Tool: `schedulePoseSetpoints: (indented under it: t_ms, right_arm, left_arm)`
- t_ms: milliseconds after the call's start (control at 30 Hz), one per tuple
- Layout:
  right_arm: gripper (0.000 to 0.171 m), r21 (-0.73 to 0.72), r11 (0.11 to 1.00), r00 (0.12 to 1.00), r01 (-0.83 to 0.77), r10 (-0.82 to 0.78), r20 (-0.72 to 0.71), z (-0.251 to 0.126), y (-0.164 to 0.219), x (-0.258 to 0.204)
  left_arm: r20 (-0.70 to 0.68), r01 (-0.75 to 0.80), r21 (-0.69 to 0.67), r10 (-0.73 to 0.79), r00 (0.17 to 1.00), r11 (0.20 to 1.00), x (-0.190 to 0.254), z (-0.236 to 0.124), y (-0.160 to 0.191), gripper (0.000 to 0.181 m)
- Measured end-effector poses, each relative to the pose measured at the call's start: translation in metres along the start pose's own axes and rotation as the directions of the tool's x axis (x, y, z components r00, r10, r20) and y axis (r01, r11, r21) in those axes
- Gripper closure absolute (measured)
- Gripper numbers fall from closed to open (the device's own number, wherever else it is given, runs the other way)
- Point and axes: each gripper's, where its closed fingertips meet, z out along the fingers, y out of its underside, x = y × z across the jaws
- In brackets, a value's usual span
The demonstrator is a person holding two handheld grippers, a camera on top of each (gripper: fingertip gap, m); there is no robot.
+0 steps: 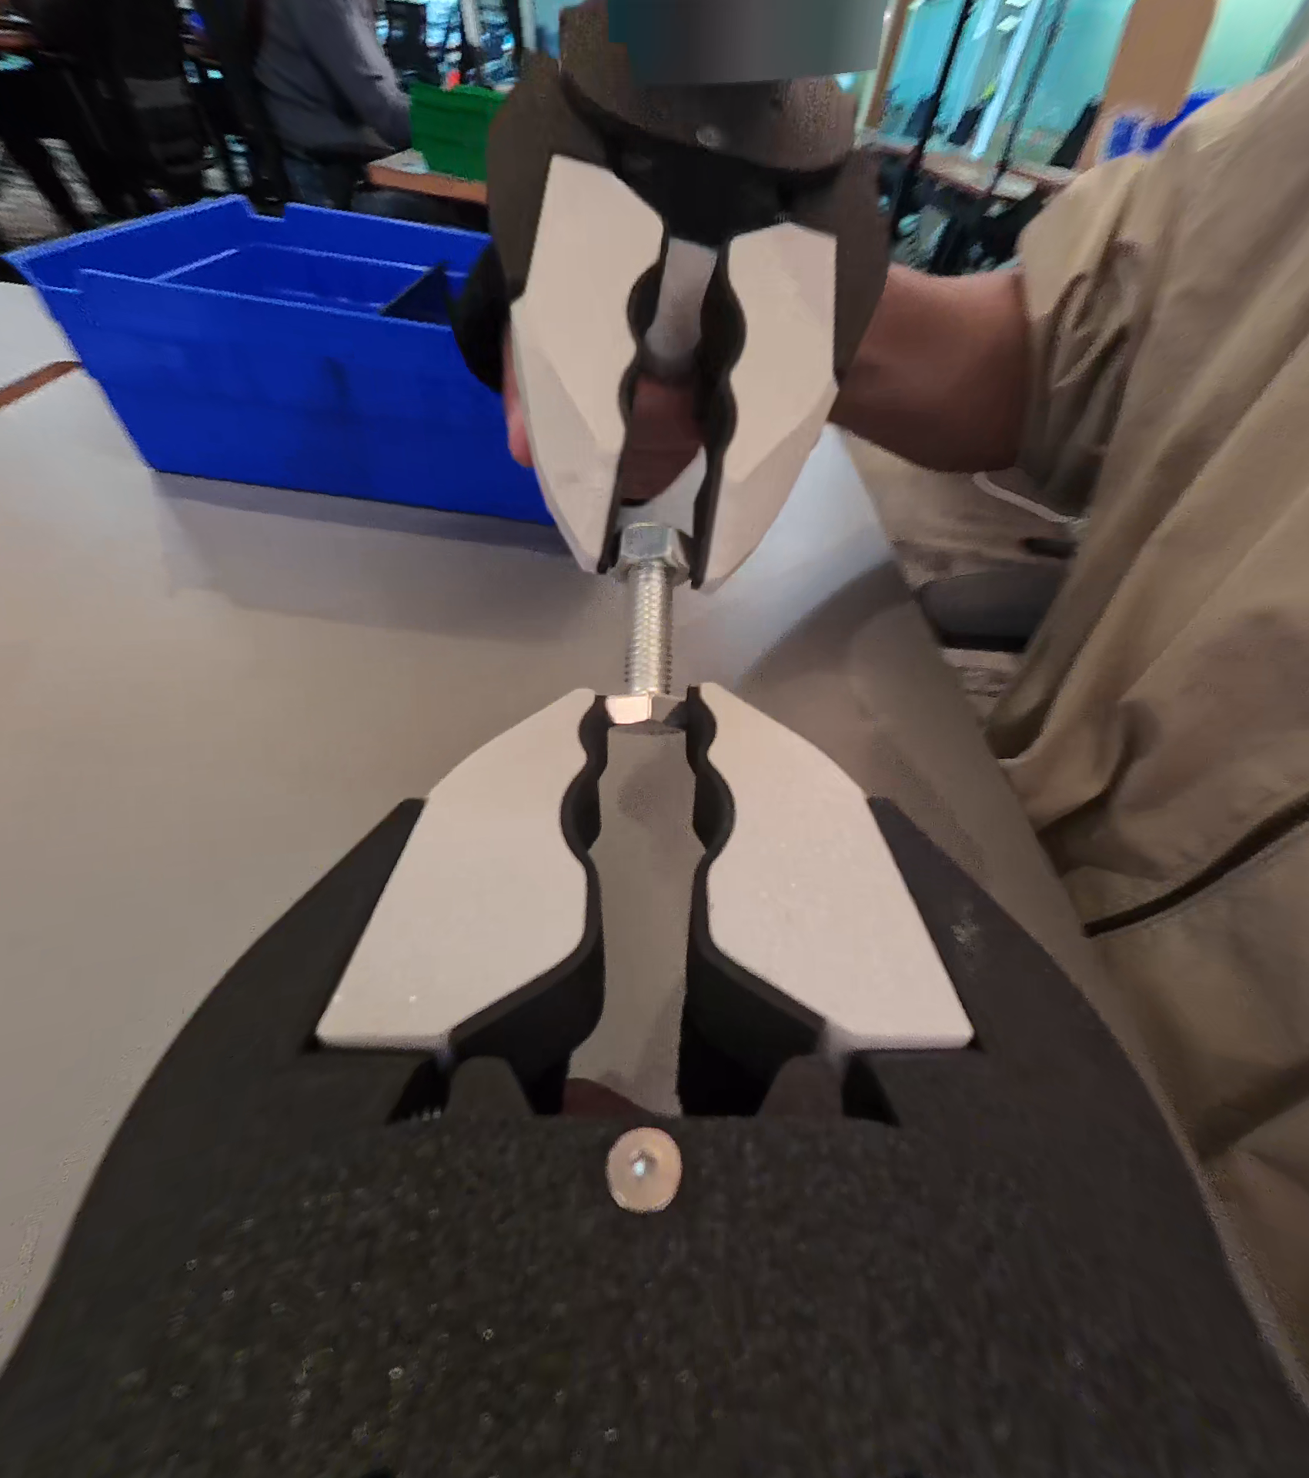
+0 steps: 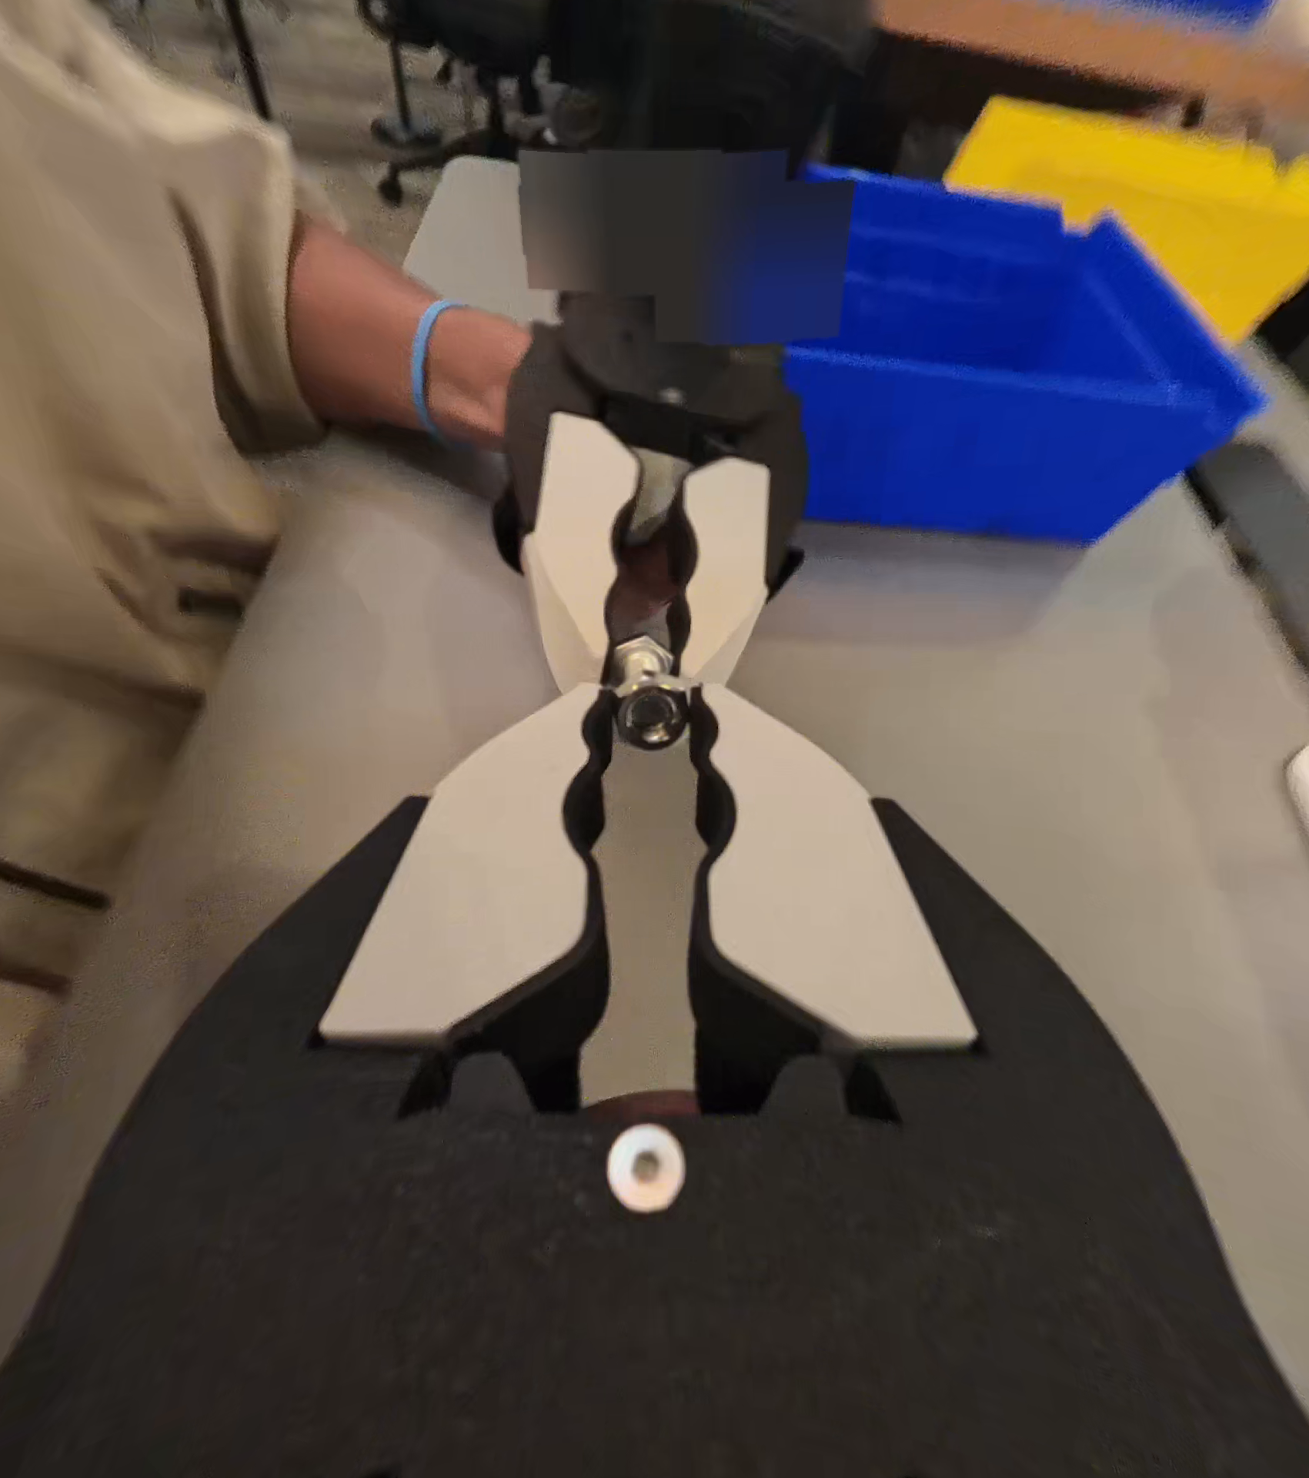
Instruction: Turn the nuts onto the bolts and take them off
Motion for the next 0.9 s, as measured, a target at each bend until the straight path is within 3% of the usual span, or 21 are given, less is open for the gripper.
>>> schedulePoseSetpoints:
  t_ms: [133,200,267,333,400,467,533,600,700,767,800,900]
  right_arm:
    - [0.153,-0.06,0.934,0.935,0.353,-0.354,-0.011,-0.001,0.002,-0.005]
    - [0.152,-0.095,0.926,0.927,0.367,-0.372,-0.046,-0.001,0.004,-0.001]
    - [0.141,-0.065,0.969,0.968,0.238,-0.243,-0.067,-0.001,0.002,0.001]
    - [0.133,0.001,1.0,0.995,0.016,-0.016,-0.103,-0.001,0.001,0.007]
    - [0.127,0.052,0.968,0.959,-0.245,0.25,-0.137,0.0,0.007,0.017]
    - [0.128,0.143,0.842,0.835,-0.52,0.536,-0.12,0.001,0.013,0.026]
    - [0.131,0.195,0.634,0.648,-0.748,0.762,0.006,0.004,0.016,0.023]
    - [0.137,0.209,0.484,0.507,-0.85,0.858,0.076,0.009,0.023,0.021]
    - [0.138,0.212,0.388,0.419,-0.897,0.899,0.128,0.015,0.024,0.018]
    - [0.153,0.239,0.406,0.442,-0.882,0.889,0.121,0.015,0.022,0.022]
    - [0.153,0.231,0.441,0.472,-0.868,0.875,0.104,0.015,0.022,0.022]
    - [0.153,0.185,0.611,0.631,-0.77,0.773,0.071,0.014,0.015,0.015]
  left_arm:
    - [-0.08,0.065,0.02,-0.063,0.995,0.998,0.008,0.0,-0.002,0.163]
    - [-0.057,0.06,0.015,-0.059,0.997,0.998,0.003,0.001,0.0,0.163]
    - [-0.01,0.04,0.017,-0.039,0.999,0.999,-0.003,-0.001,0.0,0.163]
    - [0.076,-0.009,0.006,0.008,0.997,1.0,-0.014,-0.003,0.0,0.163]
    - [0.152,-0.059,-0.013,0.061,0.986,0.998,-0.023,-0.005,0.0,0.163]
    - [0.201,-0.105,-0.047,0.112,0.973,0.993,-0.028,-0.006,0.004,0.163]
    - [0.254,-0.148,-0.083,0.165,0.953,0.985,-0.034,-0.005,0.007,0.163]
    - [0.297,-0.19,-0.117,0.217,0.93,0.975,-0.038,-0.004,0.01,0.163]
    - [0.303,-0.213,-0.144,0.248,0.92,0.966,-0.037,-0.002,0.012,0.163]
    - [0.28,-0.217,-0.165,0.257,0.925,0.962,-0.034,0.0,0.016,0.163]
    - [0.285,-0.218,-0.166,0.259,0.923,0.962,-0.034,0.001,0.016,0.163]
    - [0.216,-0.158,-0.106,0.178,0.96,0.982,-0.026,-0.001,0.011,0.163]
